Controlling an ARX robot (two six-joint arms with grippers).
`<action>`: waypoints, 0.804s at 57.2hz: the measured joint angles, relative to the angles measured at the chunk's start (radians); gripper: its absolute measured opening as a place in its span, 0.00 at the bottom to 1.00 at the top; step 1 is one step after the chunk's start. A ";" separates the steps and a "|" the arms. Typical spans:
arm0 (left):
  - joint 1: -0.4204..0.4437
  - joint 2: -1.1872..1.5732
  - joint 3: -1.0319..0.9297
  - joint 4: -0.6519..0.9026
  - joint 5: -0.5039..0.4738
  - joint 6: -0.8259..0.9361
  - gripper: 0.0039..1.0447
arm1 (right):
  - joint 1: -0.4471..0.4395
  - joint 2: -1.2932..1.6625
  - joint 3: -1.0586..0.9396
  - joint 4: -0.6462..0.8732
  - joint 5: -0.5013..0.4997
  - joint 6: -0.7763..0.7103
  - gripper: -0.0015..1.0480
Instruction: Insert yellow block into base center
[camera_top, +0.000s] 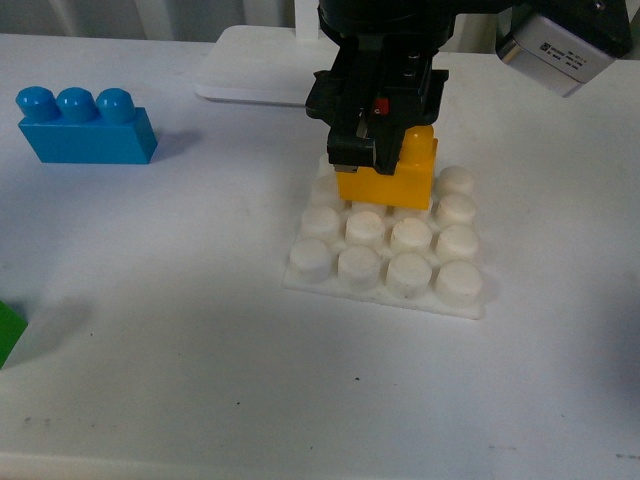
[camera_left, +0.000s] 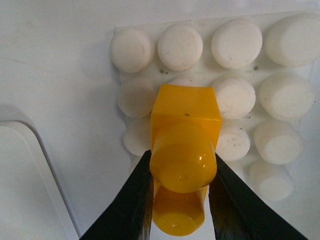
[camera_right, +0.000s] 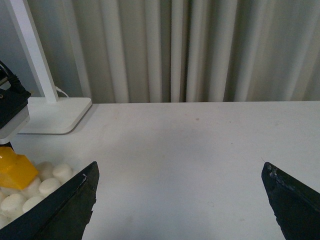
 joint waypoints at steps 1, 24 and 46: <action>0.000 0.002 0.001 0.000 0.002 0.000 0.25 | 0.000 0.000 0.000 0.000 0.000 0.000 0.91; -0.006 0.022 0.004 0.009 -0.006 -0.018 0.25 | 0.000 0.000 0.000 0.000 0.000 0.000 0.91; -0.017 0.035 -0.037 0.074 -0.058 -0.026 0.25 | 0.000 0.000 0.000 0.000 0.000 0.000 0.91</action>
